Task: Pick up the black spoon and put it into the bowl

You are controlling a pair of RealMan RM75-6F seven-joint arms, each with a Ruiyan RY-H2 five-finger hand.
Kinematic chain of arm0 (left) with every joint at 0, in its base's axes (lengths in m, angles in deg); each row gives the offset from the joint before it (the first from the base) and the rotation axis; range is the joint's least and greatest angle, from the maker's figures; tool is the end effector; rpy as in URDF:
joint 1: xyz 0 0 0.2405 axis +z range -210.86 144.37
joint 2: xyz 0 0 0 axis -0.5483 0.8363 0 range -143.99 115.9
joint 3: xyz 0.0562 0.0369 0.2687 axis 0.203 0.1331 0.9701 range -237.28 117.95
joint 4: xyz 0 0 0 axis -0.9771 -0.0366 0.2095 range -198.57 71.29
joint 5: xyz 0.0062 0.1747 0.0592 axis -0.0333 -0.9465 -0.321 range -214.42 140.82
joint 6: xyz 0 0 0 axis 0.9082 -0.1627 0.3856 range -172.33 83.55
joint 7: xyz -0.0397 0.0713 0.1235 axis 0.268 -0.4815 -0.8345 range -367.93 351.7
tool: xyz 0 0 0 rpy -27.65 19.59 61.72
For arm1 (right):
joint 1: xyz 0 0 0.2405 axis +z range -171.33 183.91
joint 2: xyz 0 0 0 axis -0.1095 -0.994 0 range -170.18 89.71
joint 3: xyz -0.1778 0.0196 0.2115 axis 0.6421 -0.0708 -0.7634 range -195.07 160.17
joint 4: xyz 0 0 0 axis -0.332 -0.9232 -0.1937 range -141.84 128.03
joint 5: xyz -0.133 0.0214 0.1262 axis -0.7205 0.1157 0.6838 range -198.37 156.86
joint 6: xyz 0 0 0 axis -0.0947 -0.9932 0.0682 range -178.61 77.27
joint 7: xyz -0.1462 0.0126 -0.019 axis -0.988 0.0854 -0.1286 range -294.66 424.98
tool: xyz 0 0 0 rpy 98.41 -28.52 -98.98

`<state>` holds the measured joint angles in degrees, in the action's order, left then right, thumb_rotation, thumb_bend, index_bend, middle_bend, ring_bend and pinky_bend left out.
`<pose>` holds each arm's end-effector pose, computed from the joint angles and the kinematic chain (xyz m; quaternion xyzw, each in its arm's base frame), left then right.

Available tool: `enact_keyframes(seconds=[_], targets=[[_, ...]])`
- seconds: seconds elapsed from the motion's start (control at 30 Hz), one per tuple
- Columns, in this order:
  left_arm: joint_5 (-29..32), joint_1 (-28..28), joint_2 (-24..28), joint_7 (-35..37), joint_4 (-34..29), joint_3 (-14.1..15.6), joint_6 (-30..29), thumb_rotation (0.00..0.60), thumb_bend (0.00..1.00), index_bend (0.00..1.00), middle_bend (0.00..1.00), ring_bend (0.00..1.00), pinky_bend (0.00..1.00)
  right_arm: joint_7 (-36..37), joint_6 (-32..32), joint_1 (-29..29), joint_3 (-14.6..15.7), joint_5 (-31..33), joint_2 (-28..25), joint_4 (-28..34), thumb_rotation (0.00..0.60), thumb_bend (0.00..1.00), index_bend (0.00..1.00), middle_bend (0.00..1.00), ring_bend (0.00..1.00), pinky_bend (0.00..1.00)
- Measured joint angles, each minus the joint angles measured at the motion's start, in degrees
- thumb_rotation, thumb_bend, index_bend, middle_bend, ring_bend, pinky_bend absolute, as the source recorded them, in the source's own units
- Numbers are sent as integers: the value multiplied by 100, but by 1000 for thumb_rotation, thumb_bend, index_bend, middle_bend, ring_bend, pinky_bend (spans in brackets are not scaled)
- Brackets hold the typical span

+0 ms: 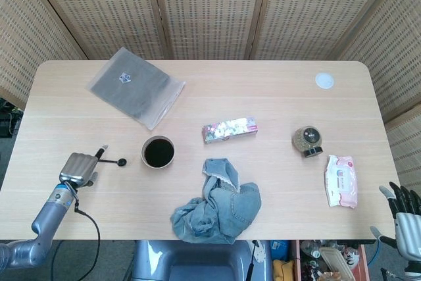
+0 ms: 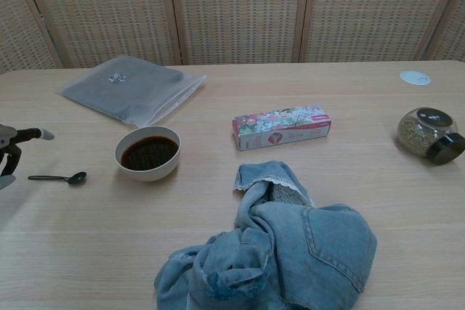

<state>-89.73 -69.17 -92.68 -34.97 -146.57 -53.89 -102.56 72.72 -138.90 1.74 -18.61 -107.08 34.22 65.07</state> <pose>-0.3030 0.3117 0.0613 -0.7462 -0.3803 -0.1530 0.5246 -0.3893 -0.1206 0.1653 0.5621 -0.4116 0.3360 0.6338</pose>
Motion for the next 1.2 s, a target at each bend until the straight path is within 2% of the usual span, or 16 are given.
enact_keyframes(seconds=[0.07,0.13,0.17,0.27,0.47,0.7,0.87,1.2], targets=[[-265,137,-92,296,210,-73,-232,600,445,169,259,138,334,-8,-1,3,2,-6,0,7,600,213,171,143,0,0],[-525,276,-212,606,503,-157,-435,600,444,185,170,42,195,-15,-1,7,2,-11,0,15,600,212,171,144,0,0],[-614,326,-264,727,631,-192,-488,600,444,195,128,11,109,-19,-2,9,3,-14,-1,20,600,212,171,144,0,0],[-788,442,-433,1025,1038,-301,-546,600,443,232,73,0,1,-27,-3,13,2,-16,-2,31,600,212,171,143,0,0],[-1003,557,-729,1311,1629,-432,-439,600,449,330,38,0,0,-26,-3,12,0,-8,-5,32,600,213,171,144,0,0],[-1146,638,-1075,1542,2226,-561,-247,600,449,358,25,0,0,-22,-7,1,1,8,-7,26,600,213,171,144,0,0],[-1250,705,-1285,1742,2574,-655,-194,600,314,410,25,0,0,-36,-13,4,-2,5,-9,36,600,213,172,144,0,0],[-1438,815,-1569,1932,3043,-760,-62,600,310,437,26,0,0,-43,-18,-3,-1,11,-10,40,600,213,172,144,0,0]])
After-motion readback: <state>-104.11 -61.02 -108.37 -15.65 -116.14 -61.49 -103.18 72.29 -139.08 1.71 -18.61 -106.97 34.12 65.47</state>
